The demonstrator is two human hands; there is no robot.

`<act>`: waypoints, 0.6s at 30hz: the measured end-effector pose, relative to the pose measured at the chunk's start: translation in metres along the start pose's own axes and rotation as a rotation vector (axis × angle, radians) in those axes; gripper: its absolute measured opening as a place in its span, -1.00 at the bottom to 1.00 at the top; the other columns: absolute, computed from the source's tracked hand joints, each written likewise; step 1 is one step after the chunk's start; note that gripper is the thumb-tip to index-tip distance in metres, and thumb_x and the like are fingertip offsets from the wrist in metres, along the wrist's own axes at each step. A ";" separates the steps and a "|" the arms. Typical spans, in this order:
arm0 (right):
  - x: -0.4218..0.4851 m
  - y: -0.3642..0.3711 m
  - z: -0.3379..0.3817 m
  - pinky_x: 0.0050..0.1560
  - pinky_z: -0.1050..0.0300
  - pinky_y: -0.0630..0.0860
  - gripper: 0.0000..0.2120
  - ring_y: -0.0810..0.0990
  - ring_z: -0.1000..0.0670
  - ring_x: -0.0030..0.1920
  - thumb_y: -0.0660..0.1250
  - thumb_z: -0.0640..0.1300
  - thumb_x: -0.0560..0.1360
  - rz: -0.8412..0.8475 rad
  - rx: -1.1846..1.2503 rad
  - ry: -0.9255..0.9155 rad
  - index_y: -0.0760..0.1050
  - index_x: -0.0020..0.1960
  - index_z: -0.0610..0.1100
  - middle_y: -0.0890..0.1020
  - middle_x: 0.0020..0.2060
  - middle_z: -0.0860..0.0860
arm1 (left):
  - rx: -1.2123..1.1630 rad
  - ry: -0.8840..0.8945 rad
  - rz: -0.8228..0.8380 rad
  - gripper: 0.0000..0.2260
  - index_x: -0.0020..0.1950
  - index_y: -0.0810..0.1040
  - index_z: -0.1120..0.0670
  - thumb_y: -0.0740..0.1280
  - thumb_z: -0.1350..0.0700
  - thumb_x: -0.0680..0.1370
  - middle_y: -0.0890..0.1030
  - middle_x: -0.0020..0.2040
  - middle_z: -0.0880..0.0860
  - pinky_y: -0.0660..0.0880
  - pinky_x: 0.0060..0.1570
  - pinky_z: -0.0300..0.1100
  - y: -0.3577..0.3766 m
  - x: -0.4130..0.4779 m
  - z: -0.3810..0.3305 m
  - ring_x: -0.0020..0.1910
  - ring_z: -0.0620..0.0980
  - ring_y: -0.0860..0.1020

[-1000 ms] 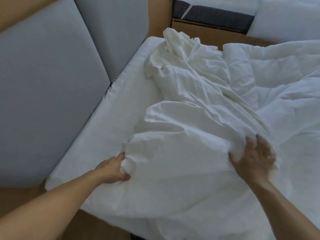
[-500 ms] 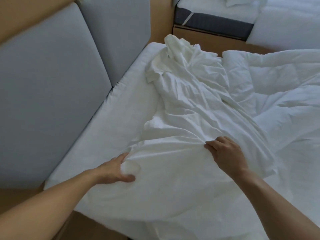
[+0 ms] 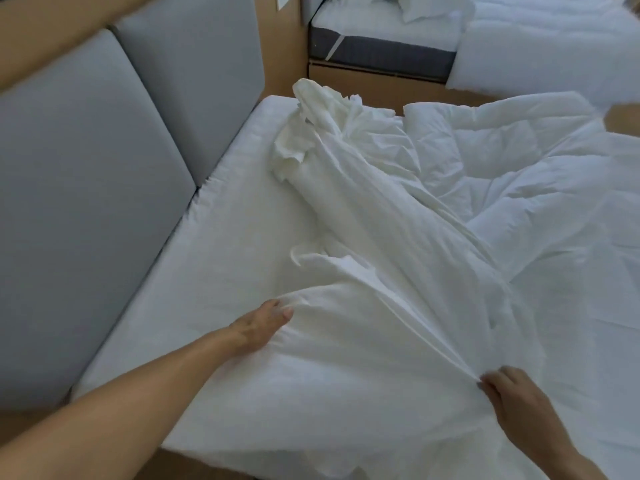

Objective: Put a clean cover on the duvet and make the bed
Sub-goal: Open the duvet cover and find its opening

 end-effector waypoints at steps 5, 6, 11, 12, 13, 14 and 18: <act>-0.024 -0.001 -0.044 -0.36 -0.05 0.55 -0.81 0.62 -0.24 -0.21 0.36 -0.10 0.50 0.151 -0.247 0.269 0.65 -0.21 -0.18 0.56 -0.29 -0.08 | 0.095 -0.008 0.021 -0.30 0.62 0.09 0.04 0.15 -0.30 0.60 0.27 0.56 0.11 0.25 0.44 -0.07 0.022 0.000 -0.003 0.50 0.10 0.31; -0.024 0.011 -0.041 -0.32 -0.01 0.54 -0.90 0.62 -0.20 -0.17 0.41 -0.14 0.49 0.294 -0.287 0.283 0.64 -0.19 -0.11 0.51 -0.29 0.00 | 0.085 0.003 0.030 -0.30 0.62 0.10 0.04 0.18 -0.29 0.60 0.28 0.56 0.11 0.25 0.45 -0.07 0.027 0.001 -0.005 0.50 0.10 0.31; 0.031 0.015 0.022 0.08 0.02 0.53 -0.81 0.58 -0.11 0.11 0.37 -0.05 0.52 0.318 -0.092 0.276 0.66 0.09 -0.01 0.65 0.06 0.01 | -0.027 0.026 0.076 -0.38 0.40 0.38 -0.06 0.42 -0.27 0.42 0.55 0.27 -0.03 0.46 0.17 -0.16 0.046 -0.002 -0.022 0.20 -0.02 0.53; 0.051 0.004 0.046 0.17 -0.06 0.51 -0.71 0.56 -0.14 0.18 0.43 -0.06 0.50 0.164 0.037 0.227 0.62 0.21 -0.06 0.63 0.16 -0.03 | 0.001 0.037 0.080 -0.46 0.34 0.41 -0.08 0.46 -0.20 0.44 0.56 0.21 -0.05 0.47 0.12 -0.17 0.047 -0.003 -0.024 0.15 -0.04 0.54; 0.067 -0.001 0.068 0.26 -0.12 0.47 -0.57 0.51 -0.15 0.27 0.45 -0.01 0.50 0.091 0.118 0.186 0.54 0.33 -0.09 0.58 0.26 -0.05 | 0.049 0.053 0.073 -0.49 0.32 0.42 -0.10 0.49 -0.15 0.44 0.57 0.18 -0.06 0.48 0.13 -0.16 0.048 -0.002 -0.024 0.13 -0.05 0.55; 0.082 0.002 0.085 0.35 -0.14 0.40 -0.43 0.44 -0.15 0.36 0.43 0.08 0.51 0.120 0.150 0.163 0.42 0.45 -0.09 0.50 0.36 -0.06 | 0.097 0.063 0.055 -0.49 0.32 0.43 -0.10 0.50 -0.14 0.44 0.58 0.18 -0.07 0.49 0.17 -0.14 0.047 -0.002 -0.024 0.13 -0.04 0.55; 0.110 0.055 0.093 0.34 -0.08 0.36 -0.47 0.45 -0.12 0.35 0.23 0.17 0.60 0.495 -0.005 0.253 0.32 0.49 -0.05 0.50 0.37 -0.05 | 0.143 0.068 0.051 -0.44 0.35 0.43 -0.11 0.50 -0.13 0.40 0.57 0.21 -0.09 0.49 0.21 -0.10 0.043 -0.003 -0.018 0.16 -0.04 0.55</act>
Point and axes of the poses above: each hand's wrist, its own x-axis towards the middle knuckle, its own y-axis out of the palm, z = x × y, the point moved 9 cm from there along x, towards the middle knuckle
